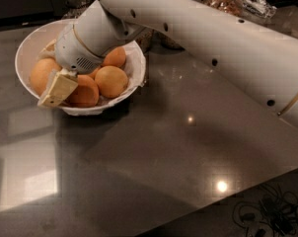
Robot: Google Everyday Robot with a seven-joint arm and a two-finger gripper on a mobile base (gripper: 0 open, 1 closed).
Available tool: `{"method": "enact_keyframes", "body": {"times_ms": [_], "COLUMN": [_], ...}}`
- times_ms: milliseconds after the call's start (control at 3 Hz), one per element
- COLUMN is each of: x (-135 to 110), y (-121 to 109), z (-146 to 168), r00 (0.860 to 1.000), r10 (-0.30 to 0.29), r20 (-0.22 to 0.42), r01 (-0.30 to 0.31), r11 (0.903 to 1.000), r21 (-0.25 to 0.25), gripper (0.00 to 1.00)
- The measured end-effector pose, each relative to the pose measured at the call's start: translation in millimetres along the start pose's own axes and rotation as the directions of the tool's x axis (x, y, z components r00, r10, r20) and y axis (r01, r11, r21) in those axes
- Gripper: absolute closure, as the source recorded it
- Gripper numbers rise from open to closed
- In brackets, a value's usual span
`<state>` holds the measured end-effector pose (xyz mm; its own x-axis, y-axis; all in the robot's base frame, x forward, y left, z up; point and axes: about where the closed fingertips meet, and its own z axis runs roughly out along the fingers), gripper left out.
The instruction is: Pick orange from white bowl
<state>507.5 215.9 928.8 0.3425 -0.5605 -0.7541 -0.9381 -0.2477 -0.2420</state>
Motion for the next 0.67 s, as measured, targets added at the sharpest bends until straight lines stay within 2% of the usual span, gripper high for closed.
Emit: {"method": "enact_keyframes", "body": {"times_ms": [333,667], "x": [0.1,0.1], "y": [0.0,0.0], "z": [0.3,0.4], "r00": [1.0,1.0], "r10": [0.0,0.0], "r20": [0.001,0.001], "r01": [0.0,0.0], "r11": [1.0,1.0], "r21": [-0.001,-0.001], "gripper": [0.5,0.73]}}
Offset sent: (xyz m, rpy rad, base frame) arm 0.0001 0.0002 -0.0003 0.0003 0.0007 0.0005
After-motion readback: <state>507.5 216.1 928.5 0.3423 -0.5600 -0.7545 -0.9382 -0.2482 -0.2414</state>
